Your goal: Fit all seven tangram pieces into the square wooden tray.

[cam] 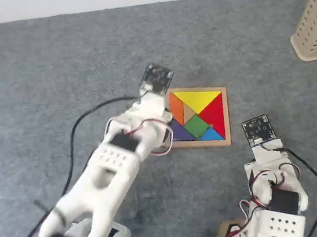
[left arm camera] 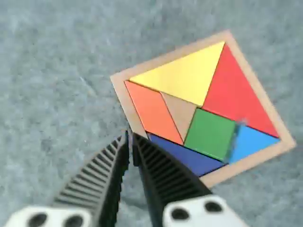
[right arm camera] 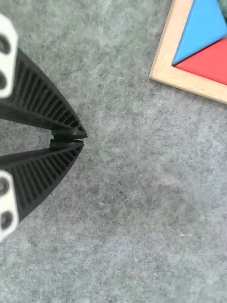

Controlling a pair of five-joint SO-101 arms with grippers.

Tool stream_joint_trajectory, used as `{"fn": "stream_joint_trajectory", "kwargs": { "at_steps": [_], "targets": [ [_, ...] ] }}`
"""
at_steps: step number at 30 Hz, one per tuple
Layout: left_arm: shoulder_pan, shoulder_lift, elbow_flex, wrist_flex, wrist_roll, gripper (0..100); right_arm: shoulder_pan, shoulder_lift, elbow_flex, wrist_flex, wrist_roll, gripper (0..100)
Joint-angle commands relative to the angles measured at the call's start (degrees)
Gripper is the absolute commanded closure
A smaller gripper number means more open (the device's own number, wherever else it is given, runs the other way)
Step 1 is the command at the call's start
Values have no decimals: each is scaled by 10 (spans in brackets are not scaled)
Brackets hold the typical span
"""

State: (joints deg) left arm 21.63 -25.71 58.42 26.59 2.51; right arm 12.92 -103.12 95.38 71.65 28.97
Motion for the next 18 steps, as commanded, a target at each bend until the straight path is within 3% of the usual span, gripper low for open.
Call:
{"fn": "stream_joint_trajectory", "kwargs": {
  "at_steps": [1,5,14,18],
  "targets": [
    [-10,-118,75,-30,-26,985,7,-8,11,6,4,991],
    [-28,-204,173,-30,-35,984,7,-8,11,6,4,991],
    [-146,-444,365,-30,-38,983,8,-8,11,6,4,991],
    [-197,-555,385,59,-38,983,8,-8,11,7,4,991]
  ]
}}
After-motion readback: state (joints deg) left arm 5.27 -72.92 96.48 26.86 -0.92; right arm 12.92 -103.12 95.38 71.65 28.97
